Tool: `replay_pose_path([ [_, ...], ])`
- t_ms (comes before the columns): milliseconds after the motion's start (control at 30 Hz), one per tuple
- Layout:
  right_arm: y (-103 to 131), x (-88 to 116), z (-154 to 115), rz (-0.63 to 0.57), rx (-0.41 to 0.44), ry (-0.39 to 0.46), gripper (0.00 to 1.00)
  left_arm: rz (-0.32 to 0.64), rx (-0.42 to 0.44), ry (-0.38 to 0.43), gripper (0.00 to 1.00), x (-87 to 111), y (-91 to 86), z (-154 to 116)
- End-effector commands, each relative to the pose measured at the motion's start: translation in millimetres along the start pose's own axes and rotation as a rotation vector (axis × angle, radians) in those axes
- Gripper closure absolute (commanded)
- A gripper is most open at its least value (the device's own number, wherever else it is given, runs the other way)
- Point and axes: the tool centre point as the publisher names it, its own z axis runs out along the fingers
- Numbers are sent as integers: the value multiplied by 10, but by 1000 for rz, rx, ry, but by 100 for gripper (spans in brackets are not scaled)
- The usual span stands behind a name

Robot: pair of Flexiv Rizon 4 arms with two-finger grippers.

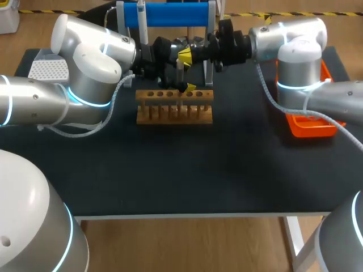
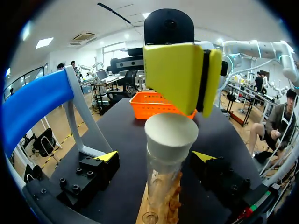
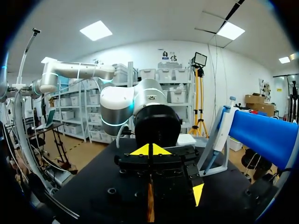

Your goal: Invert the test tube, pick up the pipette, mount the tip to pipette, aspirate from beaker and dispense into the tube, eject the tip, return the pipette, and cap with the stopper.

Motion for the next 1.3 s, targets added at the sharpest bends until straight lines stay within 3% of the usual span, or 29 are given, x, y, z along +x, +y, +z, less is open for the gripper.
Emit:
replay_pose_path([
  [33, -30, -27, 11, 3, -6, 9, 100, 0, -1, 2, 0, -6, -2, 1],
  [767, -188, 0, 57, 43, -2, 22, 100, 0, -1, 2, 0, -6, -2, 1],
  [1200, 159, 63, -89, -30, -46, 16, 100, 0, -1, 2, 0, -6, -2, 1],
  [1233, 173, 70, -113, -37, -40, 11, 85, 0, -1, 2, 0, -6, -2, 1],
  [1267, 185, 77, -136, -45, -33, 8, 63, 0, -1, 2, 0, -6, -2, 1],
  [1300, 195, 83, -162, -51, -27, 3, 29, 0, -1, 2, 0, -6, -2, 1],
])
